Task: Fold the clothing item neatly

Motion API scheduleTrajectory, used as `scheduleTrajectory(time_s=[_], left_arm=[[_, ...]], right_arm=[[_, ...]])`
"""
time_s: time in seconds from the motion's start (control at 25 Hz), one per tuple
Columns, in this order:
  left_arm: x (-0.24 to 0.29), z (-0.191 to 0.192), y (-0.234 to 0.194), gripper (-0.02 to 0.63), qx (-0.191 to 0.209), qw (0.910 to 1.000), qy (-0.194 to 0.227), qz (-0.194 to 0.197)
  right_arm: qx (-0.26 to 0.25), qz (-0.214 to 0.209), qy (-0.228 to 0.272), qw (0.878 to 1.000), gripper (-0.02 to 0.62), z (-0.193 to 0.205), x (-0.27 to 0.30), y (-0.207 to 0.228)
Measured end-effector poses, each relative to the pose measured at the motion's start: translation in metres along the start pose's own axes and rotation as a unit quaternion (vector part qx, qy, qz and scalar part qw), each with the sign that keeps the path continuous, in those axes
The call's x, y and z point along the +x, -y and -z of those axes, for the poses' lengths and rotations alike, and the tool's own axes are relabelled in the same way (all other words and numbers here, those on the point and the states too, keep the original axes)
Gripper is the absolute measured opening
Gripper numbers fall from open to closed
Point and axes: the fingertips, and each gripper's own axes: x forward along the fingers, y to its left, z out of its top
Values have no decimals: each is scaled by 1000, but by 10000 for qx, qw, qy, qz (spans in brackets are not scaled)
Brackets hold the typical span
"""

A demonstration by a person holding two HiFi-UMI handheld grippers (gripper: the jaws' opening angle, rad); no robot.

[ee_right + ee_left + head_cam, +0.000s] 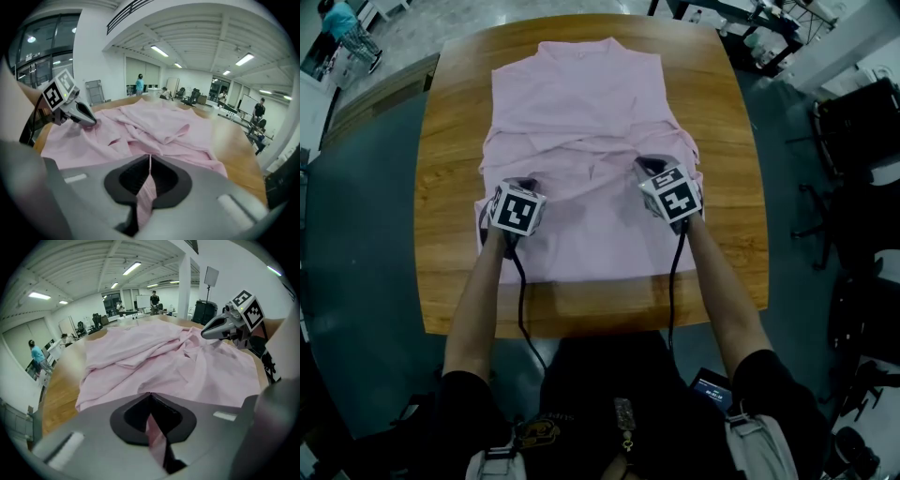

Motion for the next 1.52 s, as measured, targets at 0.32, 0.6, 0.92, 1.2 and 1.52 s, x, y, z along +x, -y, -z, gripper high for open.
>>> scheduleTrajectory(time_s=[0.32,0.6,0.92,1.2,1.52], left_arm=[[-53,47,-28,8,-547,9979,200,-286],[-90,114,-22,8,-1098,9908,351,-704],[-118,171,-7,77,-1415,9863,478,-701],[-123,189,6,239,-1763,9811,519,-608],[-110,203,16,258,-2088,9767,351,-341]], right_arm=[[697,149,199,9973,14,24,-66,17],[1266,552,73,9904,14,81,-108,-12],[1874,949,-13,9777,14,135,-149,-50],[2188,1290,-204,9670,28,177,-171,-52],[2220,1296,-335,9658,221,219,-175,-34]])
